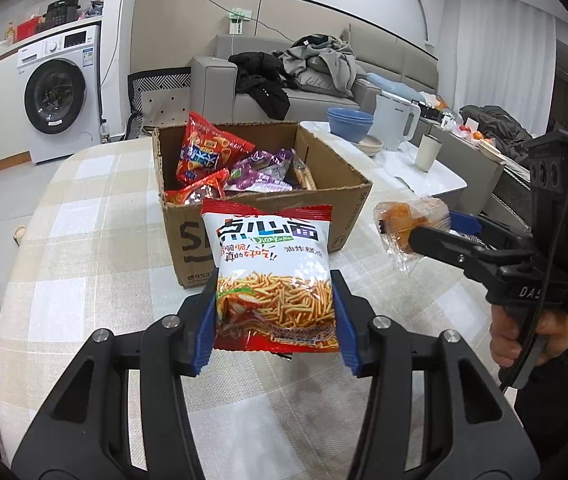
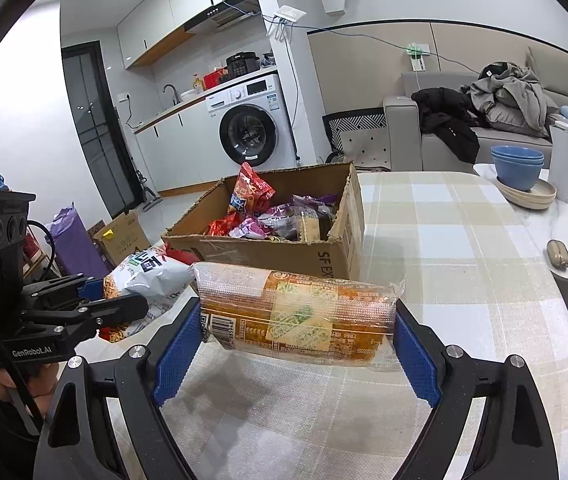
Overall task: Organize snacks
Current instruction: 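Lift both held bags and carry them over the cardboard box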
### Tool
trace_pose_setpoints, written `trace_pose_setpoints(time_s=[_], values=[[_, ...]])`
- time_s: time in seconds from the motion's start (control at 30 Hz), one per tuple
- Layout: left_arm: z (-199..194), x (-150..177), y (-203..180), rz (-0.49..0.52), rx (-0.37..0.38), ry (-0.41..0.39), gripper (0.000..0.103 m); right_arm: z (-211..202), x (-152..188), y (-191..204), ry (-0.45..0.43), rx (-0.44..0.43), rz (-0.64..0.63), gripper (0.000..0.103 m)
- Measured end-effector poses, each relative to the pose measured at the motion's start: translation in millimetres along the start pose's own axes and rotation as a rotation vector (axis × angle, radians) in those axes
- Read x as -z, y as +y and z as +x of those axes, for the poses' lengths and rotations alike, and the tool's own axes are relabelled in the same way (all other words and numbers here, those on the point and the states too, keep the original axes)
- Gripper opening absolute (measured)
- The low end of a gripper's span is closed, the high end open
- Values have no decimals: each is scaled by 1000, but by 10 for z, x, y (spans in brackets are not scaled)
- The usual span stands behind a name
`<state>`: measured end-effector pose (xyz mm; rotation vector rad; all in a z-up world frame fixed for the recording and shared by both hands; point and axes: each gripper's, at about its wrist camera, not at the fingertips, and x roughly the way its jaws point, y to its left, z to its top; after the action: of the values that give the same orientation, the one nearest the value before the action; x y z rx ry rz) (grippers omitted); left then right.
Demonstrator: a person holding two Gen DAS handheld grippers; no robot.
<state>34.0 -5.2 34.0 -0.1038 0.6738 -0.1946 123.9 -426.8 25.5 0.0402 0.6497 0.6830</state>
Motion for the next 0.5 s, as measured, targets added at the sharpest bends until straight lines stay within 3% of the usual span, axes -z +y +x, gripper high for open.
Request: trace_pose_setpoints(time_s=[0.5], values=[[-395, -177, 65, -30, -26, -94, 47, -107, -113, 29, -60, 11, 1, 90]])
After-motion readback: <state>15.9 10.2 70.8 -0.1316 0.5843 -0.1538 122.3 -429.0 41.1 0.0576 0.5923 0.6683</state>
